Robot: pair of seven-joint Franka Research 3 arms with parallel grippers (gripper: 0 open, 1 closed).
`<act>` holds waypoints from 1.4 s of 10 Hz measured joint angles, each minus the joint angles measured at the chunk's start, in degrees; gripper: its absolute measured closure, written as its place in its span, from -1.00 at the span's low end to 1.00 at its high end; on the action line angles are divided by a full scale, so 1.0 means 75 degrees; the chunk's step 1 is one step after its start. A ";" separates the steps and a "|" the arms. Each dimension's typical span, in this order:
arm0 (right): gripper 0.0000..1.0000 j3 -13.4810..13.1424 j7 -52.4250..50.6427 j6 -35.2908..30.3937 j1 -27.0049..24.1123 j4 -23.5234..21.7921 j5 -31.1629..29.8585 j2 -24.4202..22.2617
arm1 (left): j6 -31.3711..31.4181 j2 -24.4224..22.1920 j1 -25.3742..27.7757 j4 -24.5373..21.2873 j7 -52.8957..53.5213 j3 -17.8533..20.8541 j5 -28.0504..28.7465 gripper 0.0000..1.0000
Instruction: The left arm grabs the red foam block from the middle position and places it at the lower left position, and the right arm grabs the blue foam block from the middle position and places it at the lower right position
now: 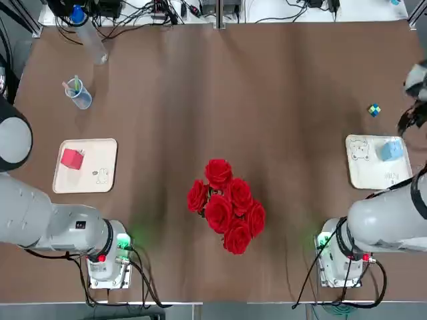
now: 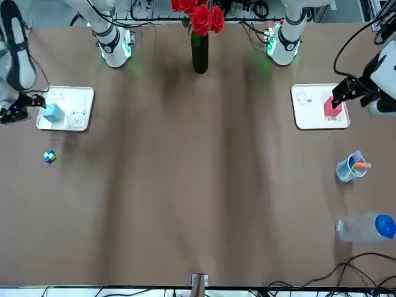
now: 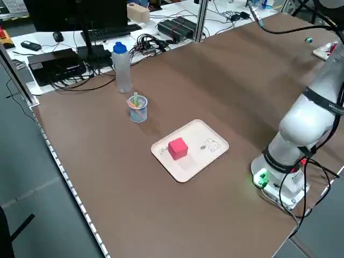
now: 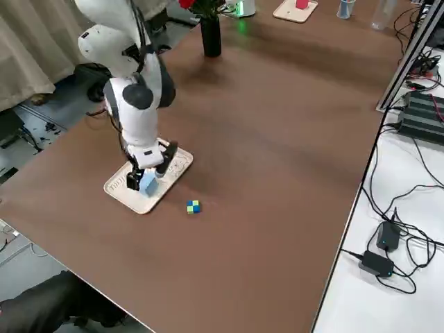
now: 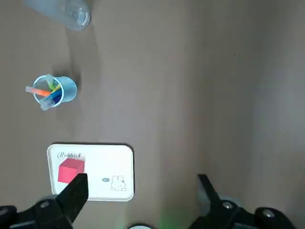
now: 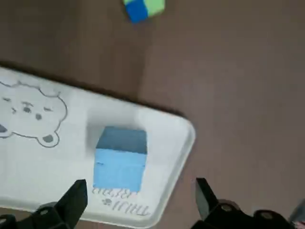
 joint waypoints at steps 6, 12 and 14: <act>-1.00 0.1862 0.2615 -0.2904 0.1091 0.3915 0.0521 -0.0051 | -0.0299 0.0005 -0.0024 -0.0013 -0.0001 -0.0004 0.0022 -1.00; -1.00 0.3609 0.5392 -0.4490 0.0775 0.5579 0.1378 -0.0219 | -0.0390 0.0009 -0.0005 -0.0019 -0.0010 -0.0176 0.0097 -1.00; -1.00 0.3836 0.5786 -0.5454 0.0785 0.5868 0.1379 -0.0333 | -0.0294 0.0009 0.0000 -0.0012 -0.0010 -0.0177 0.0097 -1.00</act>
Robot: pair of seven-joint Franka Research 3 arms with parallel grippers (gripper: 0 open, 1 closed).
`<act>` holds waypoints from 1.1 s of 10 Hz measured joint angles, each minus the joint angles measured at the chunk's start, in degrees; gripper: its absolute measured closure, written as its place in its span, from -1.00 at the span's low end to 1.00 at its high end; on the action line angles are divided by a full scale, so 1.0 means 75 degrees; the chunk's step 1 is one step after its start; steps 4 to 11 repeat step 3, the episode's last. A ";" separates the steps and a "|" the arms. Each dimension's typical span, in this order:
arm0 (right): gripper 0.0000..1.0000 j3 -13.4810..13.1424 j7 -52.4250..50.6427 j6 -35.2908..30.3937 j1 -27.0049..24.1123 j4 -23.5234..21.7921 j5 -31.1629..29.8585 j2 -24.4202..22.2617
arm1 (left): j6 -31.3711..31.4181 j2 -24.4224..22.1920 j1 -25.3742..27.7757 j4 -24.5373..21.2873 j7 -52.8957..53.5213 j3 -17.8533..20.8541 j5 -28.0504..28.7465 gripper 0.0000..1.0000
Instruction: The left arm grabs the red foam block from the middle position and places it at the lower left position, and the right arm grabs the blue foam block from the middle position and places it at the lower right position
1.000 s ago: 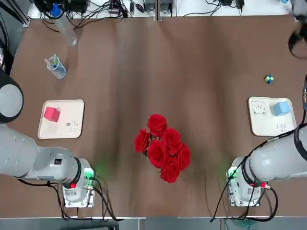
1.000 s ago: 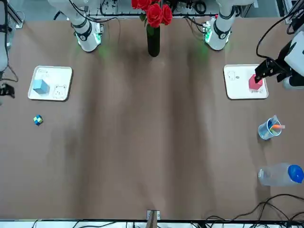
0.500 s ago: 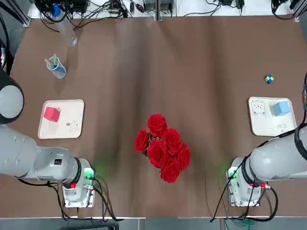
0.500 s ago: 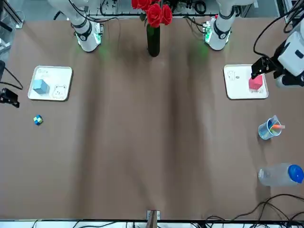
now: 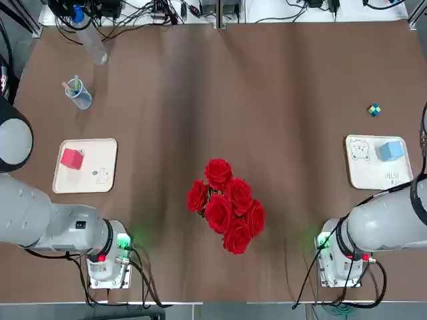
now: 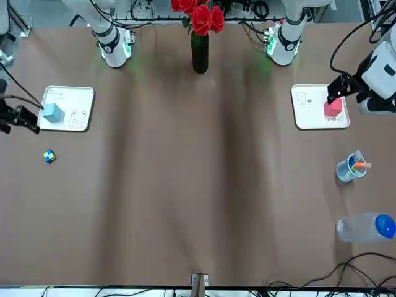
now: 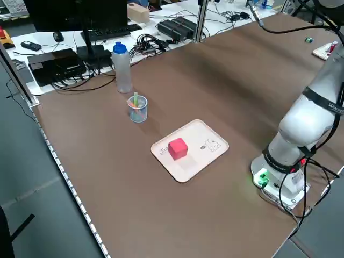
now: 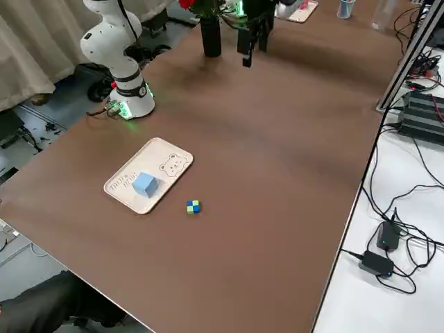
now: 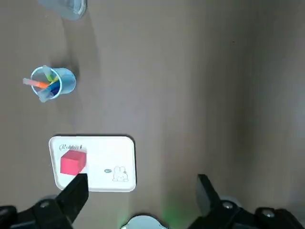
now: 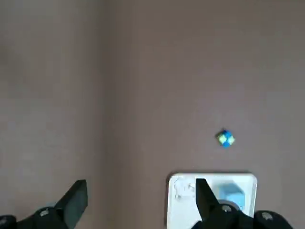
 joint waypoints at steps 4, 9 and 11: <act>-1.00 0.0012 0.0671 -0.0173 -0.0002 0.0048 0.0034 -0.0011 | 0.0042 0.0000 0.0000 0.0011 0.0000 -0.0003 0.0000 -1.00; -1.00 0.0012 0.0671 -0.0173 -0.0002 0.0048 0.0034 -0.0011 | 0.0042 0.0000 0.0000 0.0011 0.0000 -0.0003 0.0000 -1.00; -1.00 0.0012 0.0671 -0.0173 -0.0002 0.0048 0.0034 -0.0011 | 0.0042 0.0000 0.0000 0.0011 0.0000 -0.0003 0.0000 -1.00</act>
